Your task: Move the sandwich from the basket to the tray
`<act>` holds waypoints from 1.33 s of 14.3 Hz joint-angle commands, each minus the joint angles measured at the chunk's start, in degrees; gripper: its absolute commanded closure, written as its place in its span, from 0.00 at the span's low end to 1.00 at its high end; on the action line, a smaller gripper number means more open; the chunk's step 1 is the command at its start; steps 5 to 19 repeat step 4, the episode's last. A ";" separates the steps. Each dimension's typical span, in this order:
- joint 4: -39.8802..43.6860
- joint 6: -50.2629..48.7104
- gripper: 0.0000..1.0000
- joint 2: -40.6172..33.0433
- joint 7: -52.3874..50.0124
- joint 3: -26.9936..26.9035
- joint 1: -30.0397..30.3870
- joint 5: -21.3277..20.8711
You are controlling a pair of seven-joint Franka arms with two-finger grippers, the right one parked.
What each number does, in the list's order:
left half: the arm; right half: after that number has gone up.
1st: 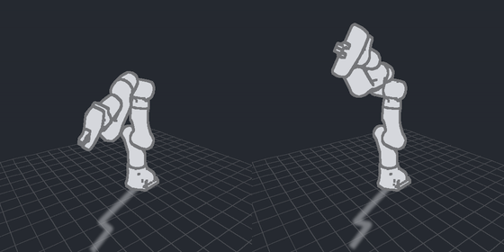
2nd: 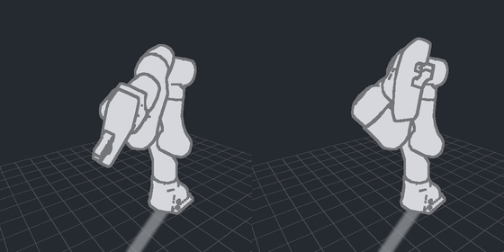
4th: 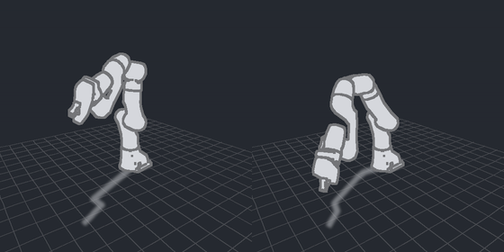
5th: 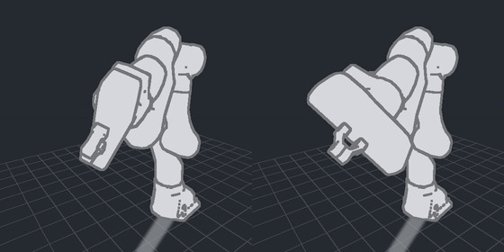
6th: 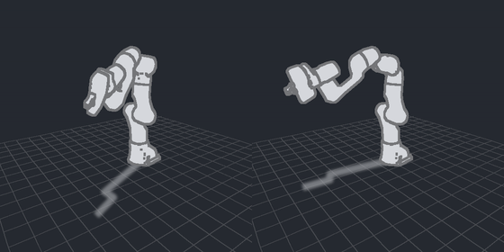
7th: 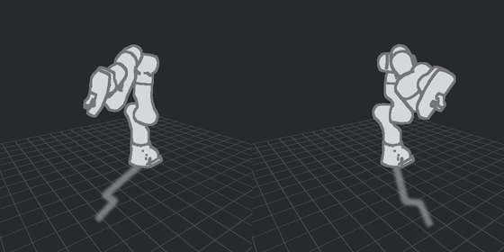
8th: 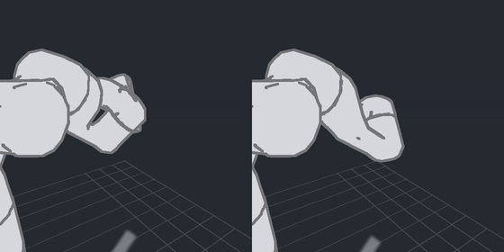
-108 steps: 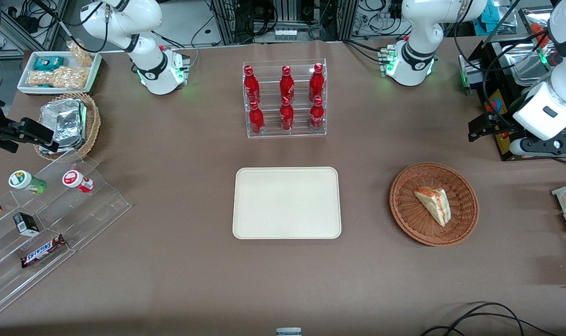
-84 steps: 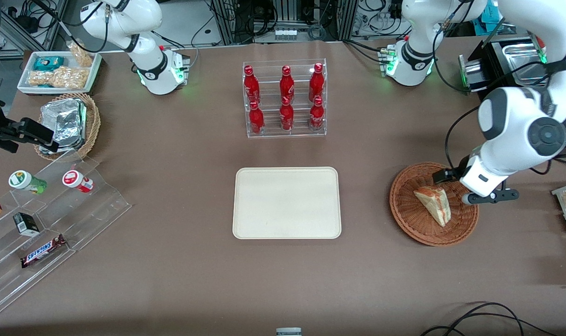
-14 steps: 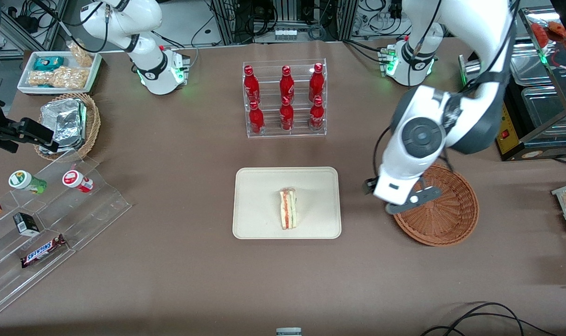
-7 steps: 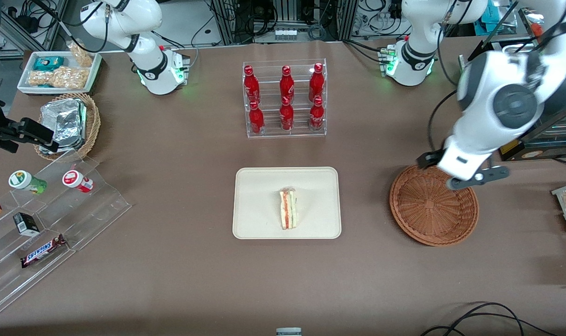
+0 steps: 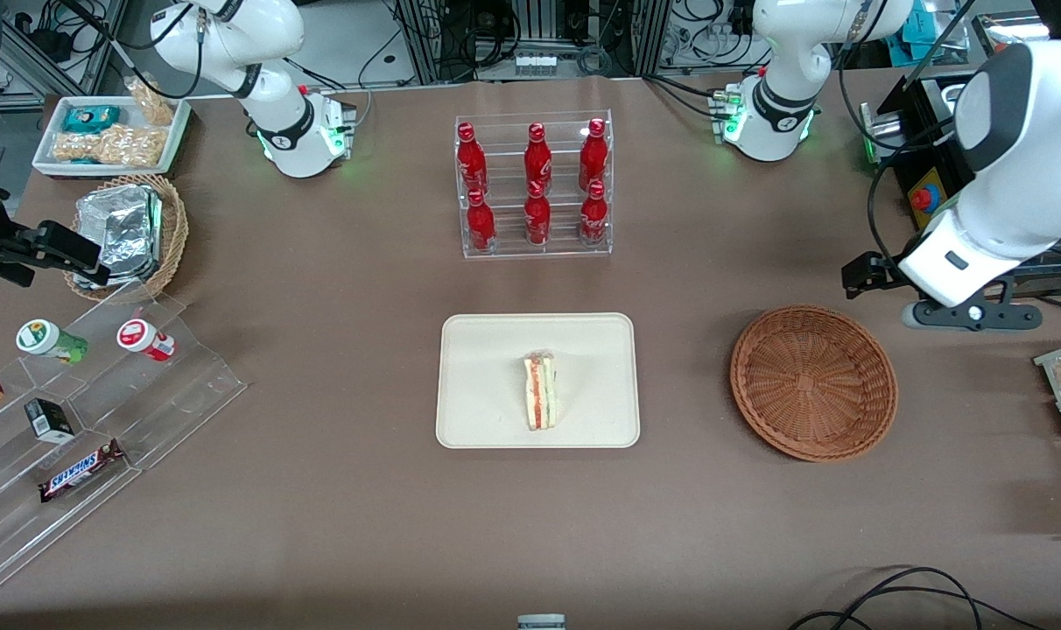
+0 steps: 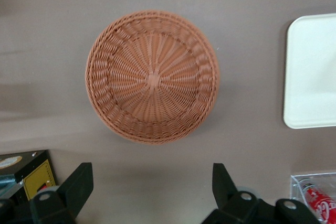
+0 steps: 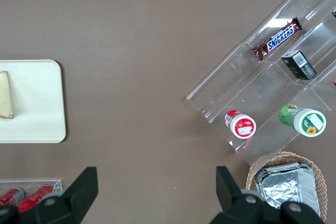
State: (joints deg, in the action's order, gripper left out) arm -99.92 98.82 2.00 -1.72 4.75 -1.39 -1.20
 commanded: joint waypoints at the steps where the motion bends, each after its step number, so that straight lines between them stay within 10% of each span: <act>1: 2.53 -0.99 0.00 -0.41 1.89 -2.63 0.51 2.43; 19: 3.86 -1.34 0.00 -0.24 1.89 -2.73 0.51 2.52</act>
